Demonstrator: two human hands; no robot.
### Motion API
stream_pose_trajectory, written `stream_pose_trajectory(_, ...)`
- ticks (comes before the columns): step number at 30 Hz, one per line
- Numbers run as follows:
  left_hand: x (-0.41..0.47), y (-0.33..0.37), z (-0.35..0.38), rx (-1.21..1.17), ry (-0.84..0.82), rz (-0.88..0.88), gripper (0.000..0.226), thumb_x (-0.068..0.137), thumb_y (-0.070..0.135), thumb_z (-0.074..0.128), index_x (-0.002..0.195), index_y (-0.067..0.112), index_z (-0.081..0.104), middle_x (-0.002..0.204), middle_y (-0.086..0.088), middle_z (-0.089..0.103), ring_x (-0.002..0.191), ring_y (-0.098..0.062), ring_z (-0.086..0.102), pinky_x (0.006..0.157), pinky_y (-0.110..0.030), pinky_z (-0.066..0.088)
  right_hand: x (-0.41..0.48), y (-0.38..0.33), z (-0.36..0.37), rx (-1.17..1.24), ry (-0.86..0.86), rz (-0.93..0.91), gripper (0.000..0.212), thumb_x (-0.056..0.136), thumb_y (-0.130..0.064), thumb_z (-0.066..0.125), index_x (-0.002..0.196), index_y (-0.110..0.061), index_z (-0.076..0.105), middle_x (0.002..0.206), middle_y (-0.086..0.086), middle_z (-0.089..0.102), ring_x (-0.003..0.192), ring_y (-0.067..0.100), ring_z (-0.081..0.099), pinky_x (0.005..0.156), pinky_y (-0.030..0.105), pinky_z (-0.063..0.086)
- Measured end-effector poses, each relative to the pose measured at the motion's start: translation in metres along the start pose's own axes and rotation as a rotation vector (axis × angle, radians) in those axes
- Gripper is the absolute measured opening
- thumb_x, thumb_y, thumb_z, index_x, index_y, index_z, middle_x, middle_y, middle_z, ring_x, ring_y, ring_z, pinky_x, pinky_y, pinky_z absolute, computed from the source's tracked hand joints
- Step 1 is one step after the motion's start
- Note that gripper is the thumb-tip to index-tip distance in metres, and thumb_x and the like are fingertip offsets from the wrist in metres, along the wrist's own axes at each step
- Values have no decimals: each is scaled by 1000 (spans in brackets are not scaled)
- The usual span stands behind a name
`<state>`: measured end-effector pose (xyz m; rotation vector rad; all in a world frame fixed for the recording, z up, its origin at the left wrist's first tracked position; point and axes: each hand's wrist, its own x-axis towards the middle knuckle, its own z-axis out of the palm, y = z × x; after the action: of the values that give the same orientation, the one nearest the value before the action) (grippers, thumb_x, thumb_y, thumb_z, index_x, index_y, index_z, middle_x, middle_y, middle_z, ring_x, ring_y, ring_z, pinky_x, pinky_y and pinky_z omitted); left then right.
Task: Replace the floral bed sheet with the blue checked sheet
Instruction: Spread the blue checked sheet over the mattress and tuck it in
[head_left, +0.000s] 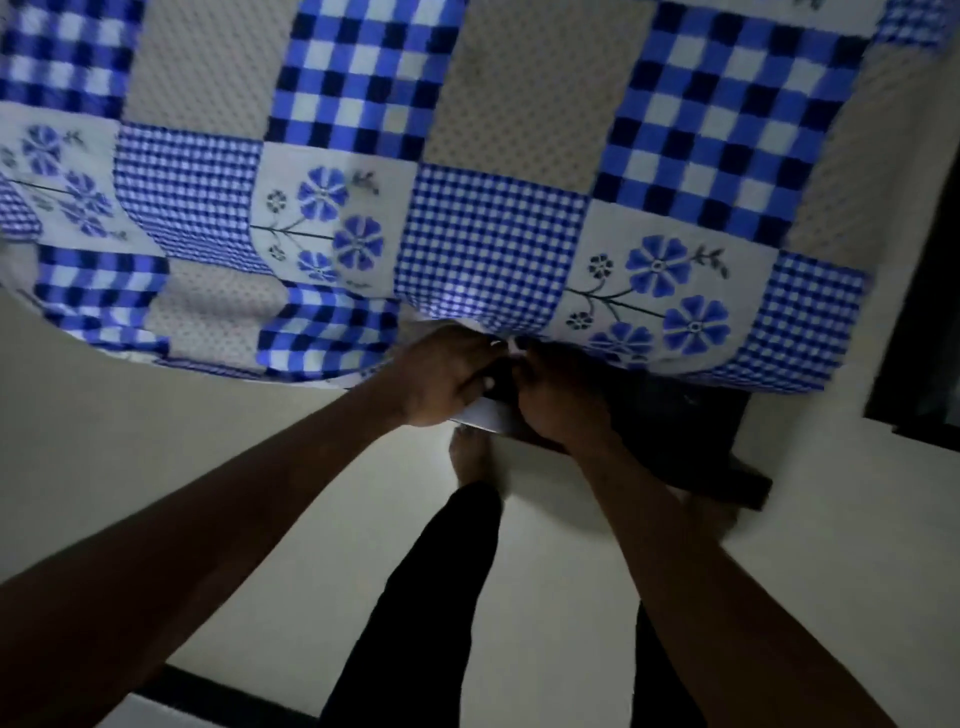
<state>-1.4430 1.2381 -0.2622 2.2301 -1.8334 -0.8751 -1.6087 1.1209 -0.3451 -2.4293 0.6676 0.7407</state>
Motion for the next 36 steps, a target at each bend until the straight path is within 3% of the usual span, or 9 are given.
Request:
stream_pose_trajectory(7, 1, -22, -10, -173, -235, -252, 46, 102, 44, 37, 131, 14, 57, 126, -14, 64, 112, -28, 60, 91, -30, 42, 11, -22, -24, 63, -35, 57, 69, 99, -63, 20, 155, -24, 30, 159, 8, 32, 145, 33, 31, 118, 53, 24)
stream_pose_trajectory(9, 12, -22, 2, -88, -231, -239, 63, 96, 57, 26, 132, 16, 56, 126, -12, 63, 113, -28, 59, 94, -32, 44, 7, -21, -25, 50, 8, 3, 82, 94, -69, 3, 153, -22, 35, 157, 10, 38, 142, 35, 37, 116, 53, 28)
stream_pose_trajectory(11, 15, -21, 13, 2, -263, -248, 81, 87, 68, 10, 133, 20, 55, 131, -9, 61, 118, -29, 57, 99, -43, 45, 0, -23, -27, 85, 105, -14, 61, 102, -51, 26, 141, -13, 53, 140, 16, 57, 125, 39, 55, 104, 53, 44)
stream_pose_trajectory(13, 15, -26, 21, 91, -224, -246, 82, 86, 67, 5, 127, 21, 60, 128, -7, 61, 117, -29, 56, 99, -46, 42, -12, -30, -26, 115, 257, -67, 45, 103, -35, 40, 126, -6, 66, 124, 19, 67, 109, 39, 65, 93, 50, 53)
stream_pose_trajectory(17, 15, -28, 26, 69, -126, -212, 75, 87, 59, 10, 123, 19, 63, 122, -9, 65, 111, -30, 59, 98, -44, 42, -34, -52, -24, 167, 307, -19, 53, 102, -34, 26, 128, -4, 61, 129, 17, 63, 115, 35, 61, 92, 44, 54)
stream_pose_trajectory(21, 3, -26, 27, -19, -39, -227, 59, 92, 50, 26, 127, 16, 60, 117, -9, 67, 105, -27, 62, 88, -38, 47, -14, -47, -10, 166, 60, -29, 68, 106, -40, 13, 124, -1, 65, 125, 23, 64, 106, 41, 65, 84, 52, 55)
stream_pose_trajectory(25, -20, -15, 29, -109, -16, -110, 57, 96, 42, 24, 136, 12, 52, 127, -12, 62, 110, -28, 60, 92, -41, 49, 15, -46, -28, 214, -70, 82, 60, 103, -50, 23, 156, -23, 24, 163, 7, 25, 146, 33, 28, 116, 55, 27)
stream_pose_trajectory(31, 19, -20, 28, -87, -223, -225, 49, 102, 32, 38, 142, 5, 44, 147, -19, 43, 135, -35, 40, 112, -45, 31, 7, -50, -37, 244, -27, 37, 53, 109, -39, 28, 158, -24, 19, 165, 5, 19, 149, 28, 23, 121, 46, 21)
stream_pose_trajectory(36, 44, -22, 30, -53, -383, -375, 57, 106, 39, 27, 157, 16, 13, 164, -7, 10, 151, -29, 7, 122, -48, 3, -8, -53, -32, 269, 171, 35, 45, 106, -30, 34, 149, -20, 41, 150, 9, 48, 127, 30, 51, 101, 41, 45)
